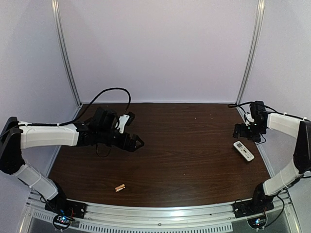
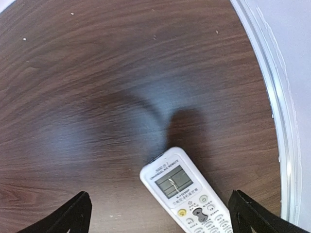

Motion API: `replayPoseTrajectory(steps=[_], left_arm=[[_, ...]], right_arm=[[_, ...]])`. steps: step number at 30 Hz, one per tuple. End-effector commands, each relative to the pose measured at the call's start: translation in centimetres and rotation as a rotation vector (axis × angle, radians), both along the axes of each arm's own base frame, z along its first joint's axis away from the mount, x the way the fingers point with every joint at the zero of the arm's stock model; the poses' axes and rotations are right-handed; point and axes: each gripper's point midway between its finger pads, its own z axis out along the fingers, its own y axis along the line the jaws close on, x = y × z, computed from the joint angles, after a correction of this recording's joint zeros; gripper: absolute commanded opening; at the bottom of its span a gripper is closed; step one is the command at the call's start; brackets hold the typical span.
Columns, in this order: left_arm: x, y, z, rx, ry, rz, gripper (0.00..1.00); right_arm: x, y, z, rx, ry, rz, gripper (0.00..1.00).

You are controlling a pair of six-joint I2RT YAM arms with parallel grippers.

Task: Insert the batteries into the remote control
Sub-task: Pick up the remote control from the center of the board.

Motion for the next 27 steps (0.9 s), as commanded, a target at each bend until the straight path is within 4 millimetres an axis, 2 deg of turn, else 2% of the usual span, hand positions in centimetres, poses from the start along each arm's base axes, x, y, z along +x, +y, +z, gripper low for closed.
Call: replayPoseTrajectory(steps=[1,7,11,13,19,27], left_arm=[[0.5,-1.6,4.0,-0.096,-0.087,-0.038,0.97],[0.2,-2.2,4.4,-0.128,-0.089,-0.068,0.97],[-0.1,-2.1,4.3,-0.133,-0.081,-0.073,0.97],[0.1,-2.3,5.0,-0.156,-0.106,-0.075,0.97],[0.0,-2.1,5.5,-0.17,-0.125,-0.073,0.97],[-0.1,-2.3,5.4,-0.182,-0.125,-0.078,0.97]], right_arm=[[-0.9,-1.8,-2.4,-0.04,0.09,-0.064,1.0],[-0.8,-3.3,-3.6,-0.056,0.127,-0.098,1.0],[-0.9,-3.4,-4.7,-0.04,0.163,-0.093,1.0],[-1.1,-3.4,-5.3,-0.023,0.184,-0.093,1.0],[-2.0,-1.8,-6.4,0.07,0.207,-0.062,1.0],[-3.4,-0.2,-5.2,0.142,0.17,-0.049,1.0]])
